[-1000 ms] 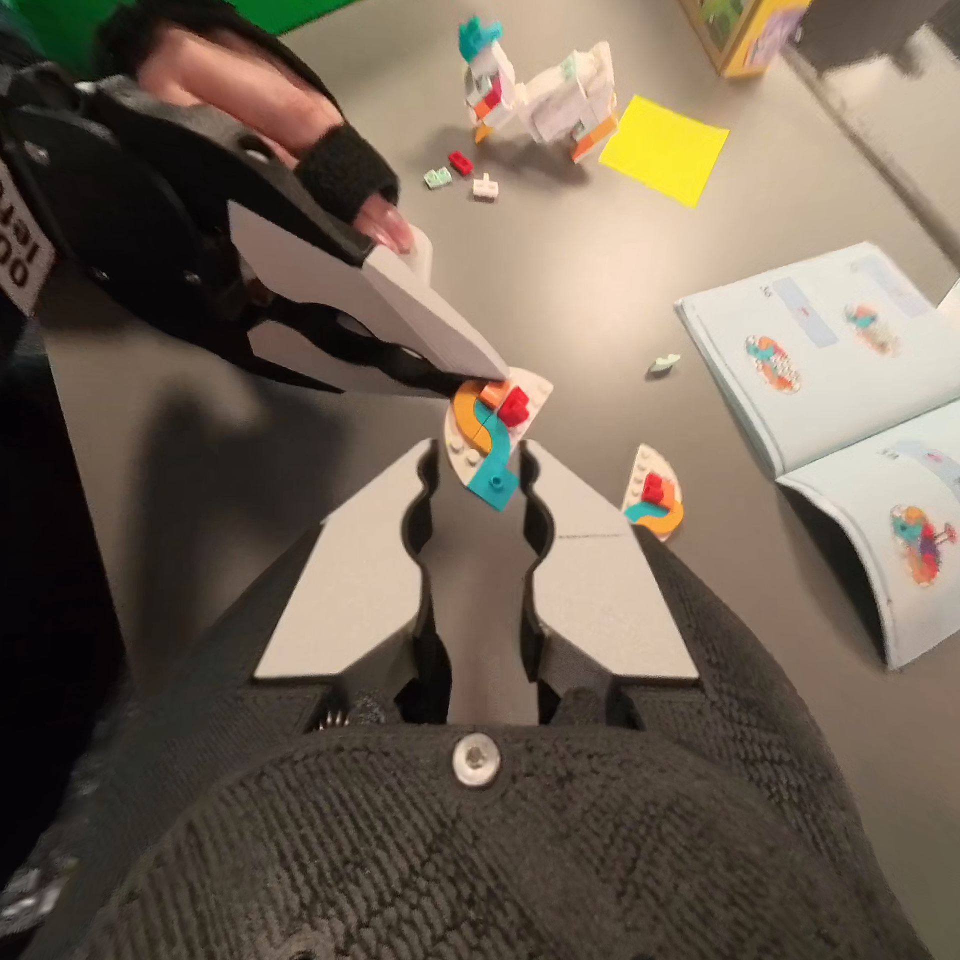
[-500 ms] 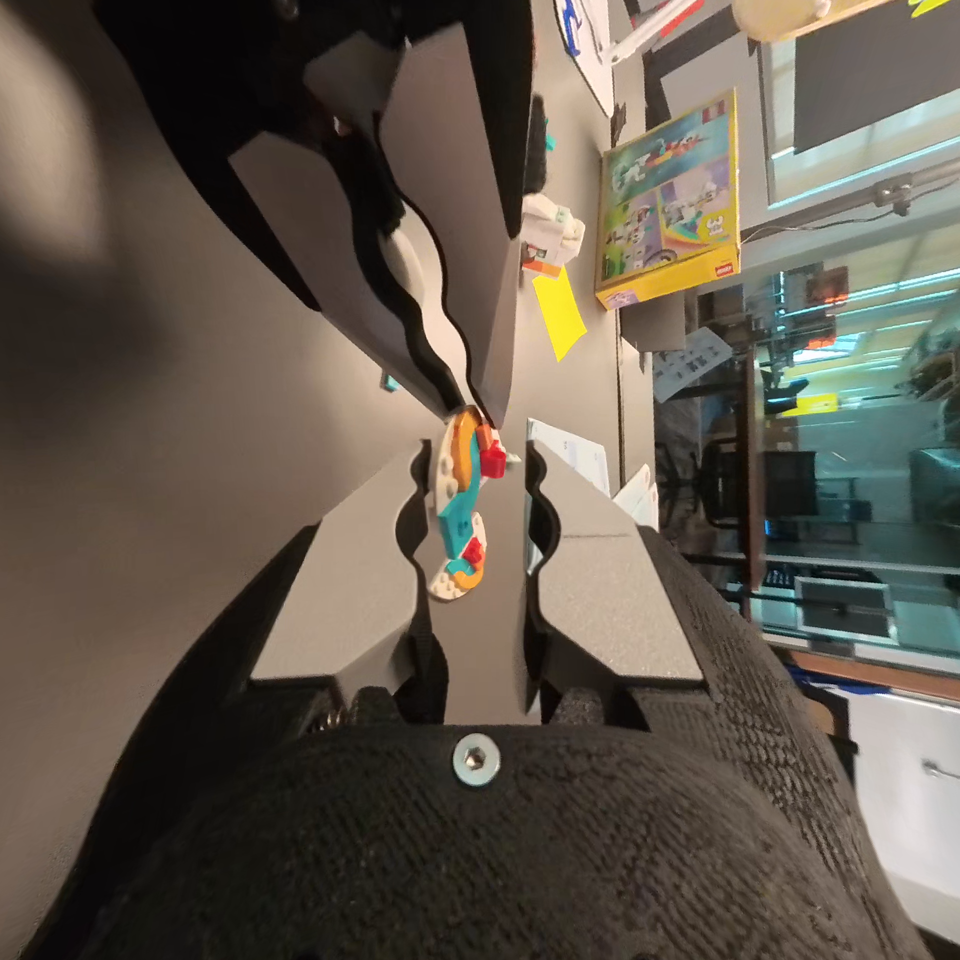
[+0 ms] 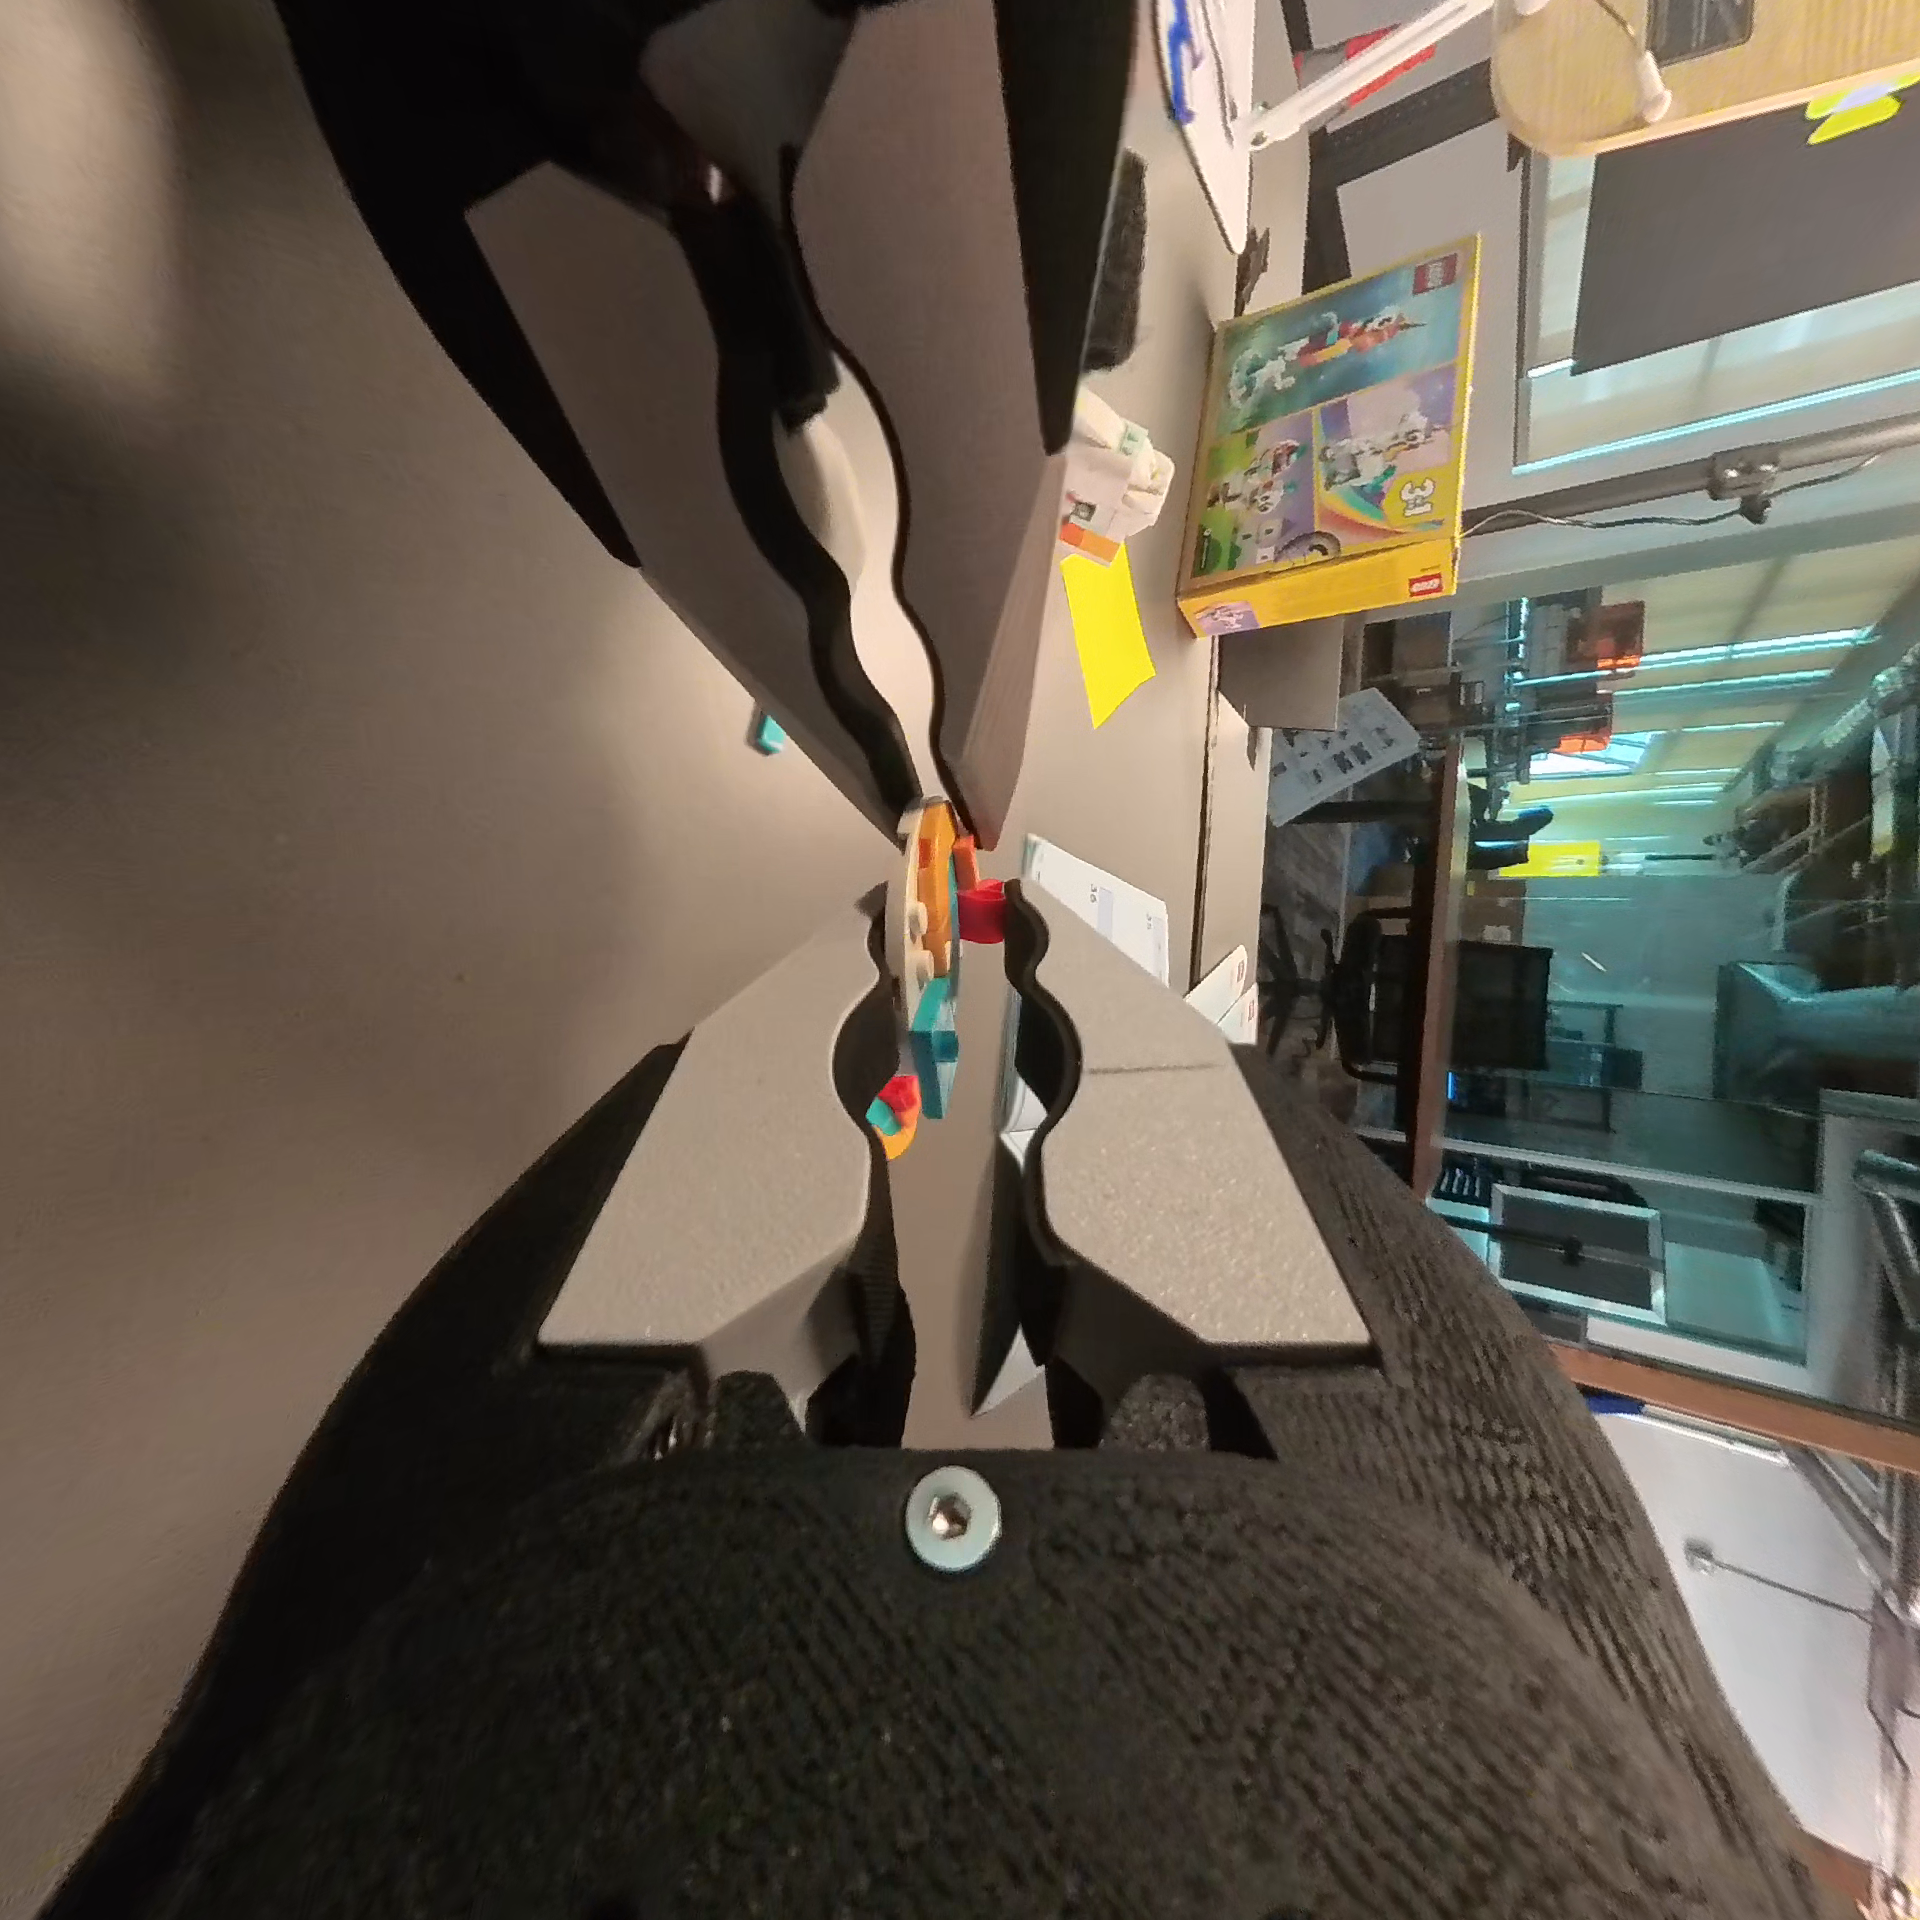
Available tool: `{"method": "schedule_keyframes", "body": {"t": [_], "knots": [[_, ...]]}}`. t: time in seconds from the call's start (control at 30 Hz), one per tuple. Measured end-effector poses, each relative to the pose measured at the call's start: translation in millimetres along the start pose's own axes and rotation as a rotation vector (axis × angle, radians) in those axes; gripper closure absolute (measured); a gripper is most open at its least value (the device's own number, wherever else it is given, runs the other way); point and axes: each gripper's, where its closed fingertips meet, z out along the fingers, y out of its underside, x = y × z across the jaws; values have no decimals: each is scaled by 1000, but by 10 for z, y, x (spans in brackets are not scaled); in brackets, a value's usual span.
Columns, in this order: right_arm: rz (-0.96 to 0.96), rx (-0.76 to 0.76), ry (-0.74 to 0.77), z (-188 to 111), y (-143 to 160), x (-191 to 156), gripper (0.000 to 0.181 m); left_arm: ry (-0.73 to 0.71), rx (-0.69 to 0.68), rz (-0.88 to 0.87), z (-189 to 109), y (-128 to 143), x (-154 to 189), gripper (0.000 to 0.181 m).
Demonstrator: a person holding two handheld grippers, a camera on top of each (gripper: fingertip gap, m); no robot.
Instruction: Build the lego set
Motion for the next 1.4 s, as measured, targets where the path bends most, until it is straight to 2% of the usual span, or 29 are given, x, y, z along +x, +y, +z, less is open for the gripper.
{"method": "schedule_keyframes", "body": {"t": [0.03, 0.2, 0.53, 0.7, 0.87, 0.97, 1.13, 1.23, 1.4], "knots": [[5, 4, -5, -2, -3, -4, 165, -6, -1, 14, -1, -2, -1, 174], [28, 19, -76, -19, -22, -77, 158, -30, 1, 95, -8, -30, 4, 174], [4, 22, -98, -43, 7, -107, 164, -22, 4, 153, 0, -61, 68, 175], [45, 44, -118, -42, -32, -150, 151, -58, 17, 145, -16, -81, -4, 175], [71, 73, -112, -83, -82, -113, 148, -79, 31, 128, -39, -106, -56, 175], [83, 105, -100, -150, -153, -39, 141, -116, 46, 105, -69, -141, -168, 175], [84, 186, -66, -380, -336, 168, 114, -166, 87, 45, -177, -198, -428, 175], [91, 268, -63, -600, -487, 313, 108, -196, 121, -13, -281, -212, -647, 175], [55, 421, -13, -974, -817, 708, 107, -218, 279, -132, -555, -358, -1124, 176]]}}
